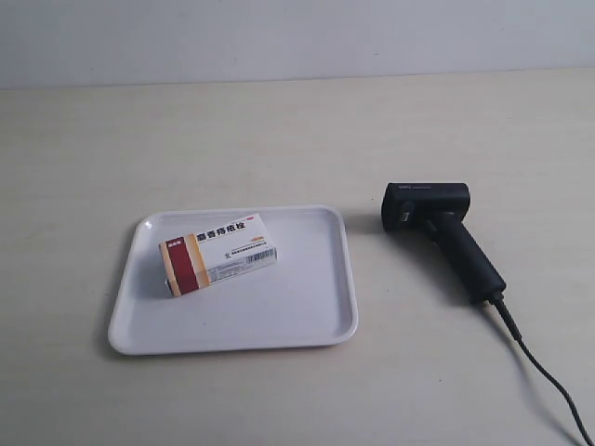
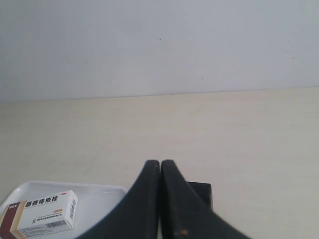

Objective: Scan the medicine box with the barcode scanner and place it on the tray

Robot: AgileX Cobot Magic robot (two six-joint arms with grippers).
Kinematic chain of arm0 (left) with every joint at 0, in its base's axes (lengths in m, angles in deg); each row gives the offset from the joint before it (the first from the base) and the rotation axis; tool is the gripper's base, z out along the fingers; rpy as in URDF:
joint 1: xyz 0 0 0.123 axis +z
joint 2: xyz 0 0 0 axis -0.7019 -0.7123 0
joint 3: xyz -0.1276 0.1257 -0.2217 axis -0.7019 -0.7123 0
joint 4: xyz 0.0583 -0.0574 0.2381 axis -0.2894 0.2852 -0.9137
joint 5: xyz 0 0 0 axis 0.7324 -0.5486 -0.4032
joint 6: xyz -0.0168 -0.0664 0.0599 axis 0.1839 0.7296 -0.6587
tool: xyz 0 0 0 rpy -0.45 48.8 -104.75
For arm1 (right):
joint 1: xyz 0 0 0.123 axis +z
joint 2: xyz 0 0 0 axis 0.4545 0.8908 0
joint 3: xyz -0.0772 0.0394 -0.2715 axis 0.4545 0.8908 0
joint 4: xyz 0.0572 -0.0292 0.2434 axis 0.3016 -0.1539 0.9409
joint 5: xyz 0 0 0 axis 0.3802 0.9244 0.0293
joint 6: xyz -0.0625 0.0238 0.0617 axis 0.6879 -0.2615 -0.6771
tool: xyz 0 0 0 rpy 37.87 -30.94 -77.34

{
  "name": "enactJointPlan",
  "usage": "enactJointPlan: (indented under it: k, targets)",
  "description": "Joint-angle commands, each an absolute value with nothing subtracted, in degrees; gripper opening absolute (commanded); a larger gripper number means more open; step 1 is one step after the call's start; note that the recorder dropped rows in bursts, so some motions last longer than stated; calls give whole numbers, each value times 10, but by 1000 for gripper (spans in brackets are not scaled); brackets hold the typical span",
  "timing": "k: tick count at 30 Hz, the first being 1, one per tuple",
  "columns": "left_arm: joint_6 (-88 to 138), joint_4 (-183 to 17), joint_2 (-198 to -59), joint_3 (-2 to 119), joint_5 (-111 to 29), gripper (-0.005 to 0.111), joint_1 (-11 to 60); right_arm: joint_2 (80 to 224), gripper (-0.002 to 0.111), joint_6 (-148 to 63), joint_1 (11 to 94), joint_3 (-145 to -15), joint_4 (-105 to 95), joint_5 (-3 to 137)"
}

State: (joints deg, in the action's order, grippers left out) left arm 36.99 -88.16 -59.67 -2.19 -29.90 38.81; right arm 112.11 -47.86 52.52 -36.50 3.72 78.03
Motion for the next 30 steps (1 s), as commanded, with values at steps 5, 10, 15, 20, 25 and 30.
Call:
enactJointPlan:
  k: [5,10,15,20,25,30]
  targets:
    - [367,-876,-598,-22,-298,3,388,1119,1,-478,523,-365,41,781]
    - [367,-876,-598,-22,-298,3,388,1101,1,-479,523,-301,13,777]
    - [367,-876,-598,-22,-298,3,388,1065,1,-481,523,-183,14,725]
    - [367,-876,-598,-22,-298,3,388,1030,1,-481,523,-149,47,714]
    - [367,-876,-598,-22,-298,3,388,1023,1,-481,523,-149,49,713]
    - [367,-876,-598,-22,-298,3,388,948,1,-481,466,-149,49,703]
